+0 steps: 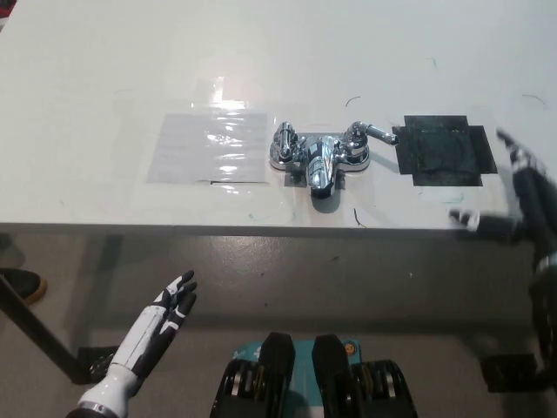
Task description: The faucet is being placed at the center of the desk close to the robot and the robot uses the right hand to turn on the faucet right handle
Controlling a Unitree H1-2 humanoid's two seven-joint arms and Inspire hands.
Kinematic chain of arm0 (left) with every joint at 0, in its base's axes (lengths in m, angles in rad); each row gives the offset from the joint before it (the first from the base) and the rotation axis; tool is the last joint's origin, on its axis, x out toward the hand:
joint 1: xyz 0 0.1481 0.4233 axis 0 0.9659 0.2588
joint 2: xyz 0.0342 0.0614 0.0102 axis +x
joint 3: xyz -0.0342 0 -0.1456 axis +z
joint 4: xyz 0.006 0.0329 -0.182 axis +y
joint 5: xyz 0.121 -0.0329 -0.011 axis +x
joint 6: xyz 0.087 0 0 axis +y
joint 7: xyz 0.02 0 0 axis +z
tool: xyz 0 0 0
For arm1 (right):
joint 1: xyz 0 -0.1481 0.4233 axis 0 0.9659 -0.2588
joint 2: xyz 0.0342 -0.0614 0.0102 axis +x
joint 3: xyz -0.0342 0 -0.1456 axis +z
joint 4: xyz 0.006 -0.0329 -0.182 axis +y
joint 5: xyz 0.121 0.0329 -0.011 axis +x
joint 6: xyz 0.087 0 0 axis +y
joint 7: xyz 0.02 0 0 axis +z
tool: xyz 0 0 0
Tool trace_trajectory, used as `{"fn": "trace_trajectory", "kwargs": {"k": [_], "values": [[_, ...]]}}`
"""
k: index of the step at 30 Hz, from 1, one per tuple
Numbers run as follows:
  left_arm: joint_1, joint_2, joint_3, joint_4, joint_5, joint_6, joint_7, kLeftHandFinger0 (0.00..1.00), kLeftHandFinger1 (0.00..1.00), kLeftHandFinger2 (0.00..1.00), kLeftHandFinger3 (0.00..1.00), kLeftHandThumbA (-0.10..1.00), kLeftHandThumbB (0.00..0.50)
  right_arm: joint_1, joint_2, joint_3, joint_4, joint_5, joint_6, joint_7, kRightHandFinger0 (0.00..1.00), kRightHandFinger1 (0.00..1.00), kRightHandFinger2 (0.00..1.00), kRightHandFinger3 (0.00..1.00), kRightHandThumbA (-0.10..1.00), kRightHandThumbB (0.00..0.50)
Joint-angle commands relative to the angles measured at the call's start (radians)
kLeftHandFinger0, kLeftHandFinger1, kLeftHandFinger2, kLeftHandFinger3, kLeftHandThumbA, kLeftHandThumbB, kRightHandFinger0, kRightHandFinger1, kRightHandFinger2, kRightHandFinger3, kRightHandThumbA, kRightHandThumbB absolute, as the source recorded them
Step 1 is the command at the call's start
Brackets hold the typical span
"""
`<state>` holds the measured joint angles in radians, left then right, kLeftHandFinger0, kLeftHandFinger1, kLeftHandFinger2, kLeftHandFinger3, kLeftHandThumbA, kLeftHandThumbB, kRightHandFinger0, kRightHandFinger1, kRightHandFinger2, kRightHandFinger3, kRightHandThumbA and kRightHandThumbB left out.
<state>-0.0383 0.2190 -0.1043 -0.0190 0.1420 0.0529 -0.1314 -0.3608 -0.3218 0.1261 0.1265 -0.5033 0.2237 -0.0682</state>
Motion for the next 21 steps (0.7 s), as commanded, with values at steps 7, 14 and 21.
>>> {"fn": "trace_trajectory", "kwargs": {"k": [7, 14, 21], "values": [[0.042, 0.009, 0.027, -0.033, -0.049, -0.082, -0.007, 1.00, 1.00, 1.00, 1.00, 0.99, 0.449, 0.109, -0.052, -0.259, -1.076, 0.374, -0.612, -0.209, 1.00, 1.00, 1.00, 1.00, 1.00, 0.267], [0.041, 0.008, 0.030, -0.032, -0.046, -0.081, -0.003, 1.00, 1.00, 1.00, 1.00, 0.97, 0.437, 0.104, 0.025, -0.220, -1.076, 0.378, -0.649, -0.204, 1.00, 1.00, 1.00, 1.00, 1.00, 0.296], [0.031, 0.005, 0.027, -0.012, -0.049, -0.095, -0.003, 1.00, 1.00, 1.00, 1.00, 0.96, 0.436, 0.449, 0.018, -0.160, -1.076, 0.408, -0.691, -0.176, 1.00, 1.00, 1.00, 1.00, 1.00, 0.279]]}}
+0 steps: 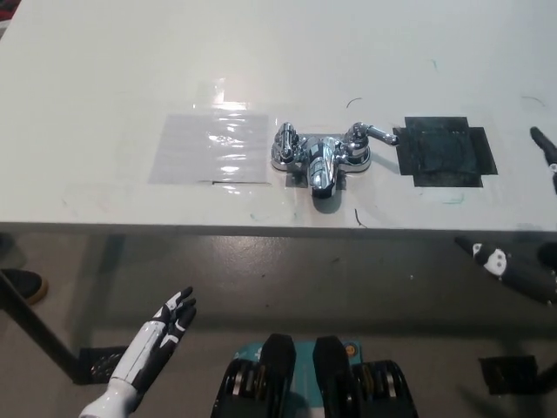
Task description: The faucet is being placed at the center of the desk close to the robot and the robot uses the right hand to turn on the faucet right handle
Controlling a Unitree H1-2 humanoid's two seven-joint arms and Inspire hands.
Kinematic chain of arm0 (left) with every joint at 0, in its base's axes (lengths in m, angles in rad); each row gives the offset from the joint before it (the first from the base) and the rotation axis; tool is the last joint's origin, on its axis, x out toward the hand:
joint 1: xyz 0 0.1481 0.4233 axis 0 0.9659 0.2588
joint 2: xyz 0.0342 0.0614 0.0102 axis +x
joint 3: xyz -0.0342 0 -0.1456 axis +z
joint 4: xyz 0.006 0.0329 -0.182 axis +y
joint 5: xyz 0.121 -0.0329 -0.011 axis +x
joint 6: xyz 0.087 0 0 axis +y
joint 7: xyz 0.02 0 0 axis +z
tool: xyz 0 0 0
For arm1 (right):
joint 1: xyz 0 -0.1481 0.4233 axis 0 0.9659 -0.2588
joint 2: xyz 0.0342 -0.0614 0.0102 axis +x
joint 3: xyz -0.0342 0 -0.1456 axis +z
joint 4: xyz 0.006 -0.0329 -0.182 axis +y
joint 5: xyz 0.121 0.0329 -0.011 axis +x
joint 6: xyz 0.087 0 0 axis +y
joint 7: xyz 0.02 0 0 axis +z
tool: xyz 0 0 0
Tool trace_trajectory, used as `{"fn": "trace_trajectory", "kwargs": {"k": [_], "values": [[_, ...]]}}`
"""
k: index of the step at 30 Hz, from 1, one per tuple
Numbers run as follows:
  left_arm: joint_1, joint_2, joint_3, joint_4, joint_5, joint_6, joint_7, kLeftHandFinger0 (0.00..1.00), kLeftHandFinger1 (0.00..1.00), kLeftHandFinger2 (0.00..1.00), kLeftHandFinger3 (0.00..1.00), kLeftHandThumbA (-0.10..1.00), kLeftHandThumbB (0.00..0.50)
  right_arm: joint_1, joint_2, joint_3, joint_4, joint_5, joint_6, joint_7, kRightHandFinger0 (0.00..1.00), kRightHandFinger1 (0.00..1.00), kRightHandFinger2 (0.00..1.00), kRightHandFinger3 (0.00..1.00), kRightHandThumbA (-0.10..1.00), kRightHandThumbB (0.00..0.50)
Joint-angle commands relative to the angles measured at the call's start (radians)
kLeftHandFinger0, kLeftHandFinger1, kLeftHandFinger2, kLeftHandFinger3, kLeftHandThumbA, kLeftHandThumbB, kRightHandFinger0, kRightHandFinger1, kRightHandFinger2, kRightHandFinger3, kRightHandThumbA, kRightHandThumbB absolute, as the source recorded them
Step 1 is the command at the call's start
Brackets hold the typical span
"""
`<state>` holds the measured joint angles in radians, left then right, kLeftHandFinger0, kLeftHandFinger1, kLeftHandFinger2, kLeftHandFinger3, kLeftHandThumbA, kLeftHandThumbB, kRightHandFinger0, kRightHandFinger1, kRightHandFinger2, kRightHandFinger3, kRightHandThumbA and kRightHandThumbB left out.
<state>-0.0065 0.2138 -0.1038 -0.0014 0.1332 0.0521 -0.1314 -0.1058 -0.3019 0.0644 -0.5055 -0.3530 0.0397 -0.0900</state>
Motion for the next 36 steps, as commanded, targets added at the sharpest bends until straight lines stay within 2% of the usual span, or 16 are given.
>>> {"fn": "trace_trajectory", "kwargs": {"k": [1, 2, 4, 6, 7, 8, 10, 13, 15, 19, 21, 22, 26, 28, 31, 36], "values": [[-0.001, 0.008, 0.028, -0.027, -0.045, -0.096, -0.003, 1.00, 1.00, 1.00, 1.00, 0.95, 0.440, 0.267, 0.003, -0.105, -0.444, 0.246, -0.492, -0.142, 1.00, 1.00, 1.00, 1.00, 1.00, 0.278], [0.001, 0.008, 0.030, -0.027, -0.048, -0.096, -0.003, 1.00, 1.00, 1.00, 1.00, 0.95, 0.440, 0.290, 0.017, -0.091, -0.444, 0.254, -0.476, -0.139, 1.00, 1.00, 1.00, 1.00, 1.00, 0.281], [0.005, 0.011, 0.029, -0.030, -0.041, -0.098, -0.002, 1.00, 1.00, 1.00, 1.00, 0.96, 0.443, 0.333, 0.050, -0.070, -0.443, 0.217, -0.385, -0.127, 1.00, 1.00, 1.00, 1.00, 1.00, 0.197], [0.004, 0.014, 0.030, -0.028, -0.038, -0.102, 0.001, 1.00, 1.00, 1.00, 1.00, 0.98, 0.444, 0.354, 0.083, -0.051, -0.315, 0.217, -0.486, -0.131, 1.00, 1.00, 1.00, 1.00, 1.00, 0.096], [0.005, 0.015, 0.031, -0.029, -0.039, -0.102, 0.000, 1.00, 1.00, 1.00, 1.00, 0.98, 0.443, 0.360, 0.097, -0.049, -0.293, 0.210, -0.505, -0.134, 1.00, 1.00, 1.00, 1.00, 1.00, 0.094], [0.003, 0.014, 0.032, -0.028, -0.040, -0.100, 0.001, 1.00, 1.00, 1.00, 1.00, 0.99, 0.447, 0.379, 0.103, -0.028, -0.204, 0.248, -0.504, -0.113, 1.00, 1.00, 1.00, 1.00, 1.00, 0.164], [0.004, 0.014, 0.031, -0.020, -0.038, -0.117, 0.004, 1.00, 1.00, 1.00, 1.00, 1.00, 0.442, 0.379, 0.125, -0.014, -0.096, 0.265, -0.510, -0.117, 1.00, 1.00, 1.00, 1.00, 1.00, 0.137], [0.014, 0.000, 0.043, -0.019, -0.064, -0.132, 0.009, 1.00, 1.00, 1.00, 1.00, 0.98, 0.467, 0.392, 0.184, -0.028, 0.089, 0.204, -0.509, -0.118, 1.00, 1.00, 1.00, 1.00, 1.00, 0.178], [0.021, -0.010, 0.049, -0.011, -0.067, -0.177, 0.023, 1.00, 1.00, 1.00, 1.00, 0.99, 0.455, 0.397, 0.214, -0.021, 0.188, 0.222, -0.485, -0.096, 1.00, 1.00, 1.00, 1.00, 1.00, 0.211], [0.036, -0.029, 0.063, -0.010, -0.082, -0.204, 0.033, 1.00, 1.00, 1.00, 1.00, 1.00, 0.469, 0.402, 0.235, -0.010, 0.309, 0.251, -0.510, -0.059, 1.00, 1.00, 1.00, 1.00, 1.00, 0.207], [0.040, -0.042, 0.072, 0.001, -0.091, -0.239, 0.039, 1.00, 1.00, 1.00, 1.00, 1.00, 0.475, 0.396, 0.235, -0.003, 0.373, 0.292, -0.509, -0.019, 1.00, 1.00, 1.00, 1.00, 1.00, 0.200], [0.042, -0.046, 0.076, 0.003, -0.092, -0.250, 0.040, 1.00, 1.00, 1.00, 1.00, 1.00, 0.479, 0.394, 0.236, -0.002, 0.391, 0.299, -0.510, -0.012, 1.00, 1.00, 1.00, 1.00, 1.00, 0.223], [0.041, -0.071, 0.095, 0.033, -0.091, -0.325, 0.059, 1.00, 1.00, 1.00, 1.00, 1.00, 0.483, 0.366, 0.226, 0.005, 0.487, 0.326, -0.510, 0.024, 1.00, 1.00, 1.00, 1.00, 1.00, 0.259], [0.041, -0.078, 0.101, 0.040, -0.086, -0.337, 0.065, 1.00, 1.00, 1.00, 1.00, 1.00, 0.495, 0.362, 0.223, 0.003, 0.504, 0.327, -0.509, 0.031, 1.00, 1.00, 1.00, 1.00, 1.00, 0.257], [0.042, -0.088, 0.111, 0.054, -0.080, -0.362, 0.070, 1.00, 1.00, 1.00, 1.00, 1.00, 0.478, 0.362, 0.219, 0.006, 0.495, 0.342, -0.495, 0.047, 1.00, 1.00, 1.00, 1.00, 1.00, 0.241], [0.007, -0.096, 0.131, 0.082, -0.066, -0.389, 0.074, 1.00, 1.00, 1.00, 1.00, 1.00, 0.484, 0.309, 0.225, 0.005, 0.479, 0.322, -0.445, 0.055, 1.00, 1.00, 1.00, 1.00, 1.00, 0.290]]}}
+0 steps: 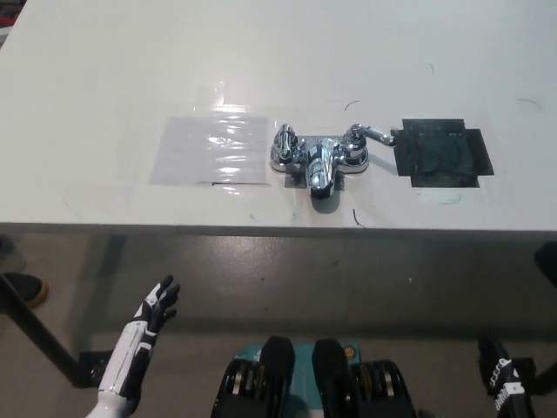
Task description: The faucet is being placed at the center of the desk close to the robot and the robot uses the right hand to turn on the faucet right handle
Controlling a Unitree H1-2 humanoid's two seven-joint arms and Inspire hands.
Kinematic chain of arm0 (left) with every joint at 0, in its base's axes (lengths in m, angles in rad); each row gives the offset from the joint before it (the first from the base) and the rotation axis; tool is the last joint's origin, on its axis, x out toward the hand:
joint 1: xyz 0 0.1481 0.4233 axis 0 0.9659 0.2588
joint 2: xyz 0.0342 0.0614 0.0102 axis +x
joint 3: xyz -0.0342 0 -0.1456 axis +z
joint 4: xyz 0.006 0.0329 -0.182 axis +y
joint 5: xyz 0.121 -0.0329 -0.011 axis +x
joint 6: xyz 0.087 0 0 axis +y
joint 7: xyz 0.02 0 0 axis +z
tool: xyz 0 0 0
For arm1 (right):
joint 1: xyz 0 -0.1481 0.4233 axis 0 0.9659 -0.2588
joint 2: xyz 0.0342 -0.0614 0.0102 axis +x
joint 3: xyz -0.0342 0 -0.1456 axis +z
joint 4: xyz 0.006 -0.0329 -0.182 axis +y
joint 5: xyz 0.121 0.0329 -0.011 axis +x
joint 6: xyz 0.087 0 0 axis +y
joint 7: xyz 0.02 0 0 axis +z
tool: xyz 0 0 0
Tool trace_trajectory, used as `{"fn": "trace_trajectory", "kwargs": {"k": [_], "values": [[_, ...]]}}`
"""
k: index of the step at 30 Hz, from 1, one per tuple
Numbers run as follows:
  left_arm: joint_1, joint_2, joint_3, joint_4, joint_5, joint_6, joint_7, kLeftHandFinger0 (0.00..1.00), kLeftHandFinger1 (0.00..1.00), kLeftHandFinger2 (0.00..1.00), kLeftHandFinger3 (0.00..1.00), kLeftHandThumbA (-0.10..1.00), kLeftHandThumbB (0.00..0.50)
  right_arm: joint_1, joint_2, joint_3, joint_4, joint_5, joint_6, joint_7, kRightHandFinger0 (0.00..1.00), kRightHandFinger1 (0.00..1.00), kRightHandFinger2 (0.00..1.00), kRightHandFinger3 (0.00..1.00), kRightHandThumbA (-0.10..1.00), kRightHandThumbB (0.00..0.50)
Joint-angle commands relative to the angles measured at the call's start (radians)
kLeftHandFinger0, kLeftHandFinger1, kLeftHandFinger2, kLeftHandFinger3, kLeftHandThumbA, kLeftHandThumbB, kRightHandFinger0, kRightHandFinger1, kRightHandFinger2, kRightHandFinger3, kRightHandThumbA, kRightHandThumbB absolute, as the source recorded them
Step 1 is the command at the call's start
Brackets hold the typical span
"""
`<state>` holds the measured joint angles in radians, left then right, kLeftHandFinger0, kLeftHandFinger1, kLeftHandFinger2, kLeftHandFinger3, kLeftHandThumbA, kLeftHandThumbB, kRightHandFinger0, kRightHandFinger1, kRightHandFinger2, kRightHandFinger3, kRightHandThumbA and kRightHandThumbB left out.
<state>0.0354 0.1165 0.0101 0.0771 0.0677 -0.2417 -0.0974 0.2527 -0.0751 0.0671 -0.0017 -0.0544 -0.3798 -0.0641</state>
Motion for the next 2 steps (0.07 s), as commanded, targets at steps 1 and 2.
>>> {"fn": "trace_trajectory", "kwargs": {"k": [1, 2], "values": [[-0.049, 0.002, 0.020, 0.007, -0.001, -0.091, 0.040, 1.00, 1.00, 1.00, 1.00, 1.00, 0.489, -0.065, 0.000, 0.001, -0.022, 0.022, -0.020, 0.030, 1.00, 1.00, 1.00, 1.00, 1.00, 0.291], [-0.062, 0.002, 0.022, 0.007, 0.000, -0.084, 0.041, 1.00, 1.00, 1.00, 1.00, 1.00, 0.486, -0.083, 0.000, -0.001, -0.022, 0.023, -0.010, 0.032, 1.00, 1.00, 1.00, 1.00, 1.00, 0.290]]}}
